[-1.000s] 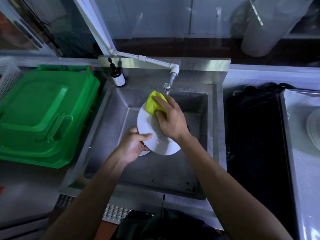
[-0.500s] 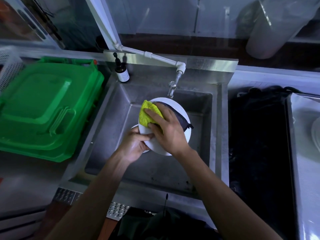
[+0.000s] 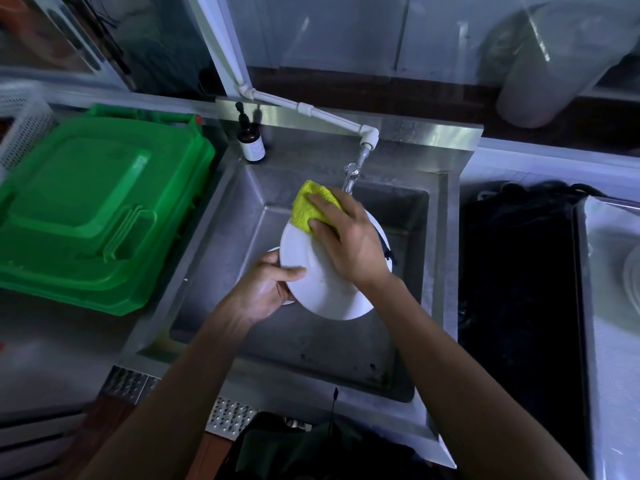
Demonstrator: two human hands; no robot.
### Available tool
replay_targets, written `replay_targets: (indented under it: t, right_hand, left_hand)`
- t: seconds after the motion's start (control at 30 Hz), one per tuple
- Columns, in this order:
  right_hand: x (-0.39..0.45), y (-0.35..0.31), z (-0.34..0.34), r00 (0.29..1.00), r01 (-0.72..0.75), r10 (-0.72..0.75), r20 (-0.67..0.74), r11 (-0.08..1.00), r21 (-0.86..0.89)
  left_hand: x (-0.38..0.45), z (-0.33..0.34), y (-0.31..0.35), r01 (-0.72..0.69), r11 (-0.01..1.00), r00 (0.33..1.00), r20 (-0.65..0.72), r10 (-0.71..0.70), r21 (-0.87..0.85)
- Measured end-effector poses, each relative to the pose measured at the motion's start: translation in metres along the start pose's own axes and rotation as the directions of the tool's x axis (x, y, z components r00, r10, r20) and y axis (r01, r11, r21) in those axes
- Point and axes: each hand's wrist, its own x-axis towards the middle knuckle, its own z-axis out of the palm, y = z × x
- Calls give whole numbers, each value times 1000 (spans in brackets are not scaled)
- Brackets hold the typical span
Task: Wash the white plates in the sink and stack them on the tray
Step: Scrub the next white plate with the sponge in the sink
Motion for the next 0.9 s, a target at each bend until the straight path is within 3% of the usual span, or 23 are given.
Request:
replay_targets:
  t: [0.17, 0.47, 0.9]
  right_hand:
    - [3, 19, -4, 984, -173, 176, -29, 981, 88]
    - [-21, 33, -2, 935, -335, 347, -68, 931, 148]
    - [-68, -8, 29, 889, -415, 447, -103, 879, 233]
  left_hand:
    - [-2, -5, -4, -27, 999, 999, -33, 26, -31]
    - [-4, 1, -16, -101, 984, 993, -75, 91, -144]
    - [2, 18, -18, -130, 959, 967, -246, 66, -254]
